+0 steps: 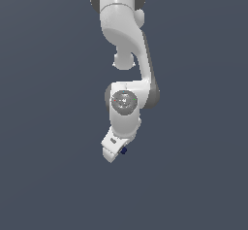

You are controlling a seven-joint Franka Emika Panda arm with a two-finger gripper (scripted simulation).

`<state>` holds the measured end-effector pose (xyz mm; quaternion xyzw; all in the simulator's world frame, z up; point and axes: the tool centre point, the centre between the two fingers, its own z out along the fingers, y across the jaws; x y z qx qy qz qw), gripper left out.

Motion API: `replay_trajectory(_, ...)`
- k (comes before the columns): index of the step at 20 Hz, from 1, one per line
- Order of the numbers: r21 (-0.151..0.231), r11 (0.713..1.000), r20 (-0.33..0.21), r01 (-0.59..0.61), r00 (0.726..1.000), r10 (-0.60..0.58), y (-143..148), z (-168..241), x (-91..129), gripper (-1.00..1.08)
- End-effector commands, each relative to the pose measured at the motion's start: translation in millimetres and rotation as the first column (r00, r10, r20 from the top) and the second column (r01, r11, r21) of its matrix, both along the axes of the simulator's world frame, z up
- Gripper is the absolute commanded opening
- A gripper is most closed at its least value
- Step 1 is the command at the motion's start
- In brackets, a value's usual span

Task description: Pick up the object and move it to a goal position.

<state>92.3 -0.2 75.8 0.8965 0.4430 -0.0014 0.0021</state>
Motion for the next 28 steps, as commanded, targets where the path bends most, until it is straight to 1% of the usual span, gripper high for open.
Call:
replay_trajectory(1, 0.002, 0.999, 0.001, -0.037, 0.999, 0.037, -1, -5, 3, 1.00)
replay_trajectory(7, 0.005, 0.997, 0.001, -0.083, 0.997, 0.083, -3, -12, 6, 1.00)
replay_trajectory(14, 0.005, 0.996, 0.000, -0.085, 0.996, 0.085, -4, -16, 6, 1.00)
replay_trajectory(23, 0.005, 0.996, 0.001, -0.089, 0.996, 0.089, -3, -58, 5, 1.00)
replay_trajectory(28, 0.005, 0.996, 0.001, -0.089, 0.996, 0.089, -3, -63, 6, 1.00)
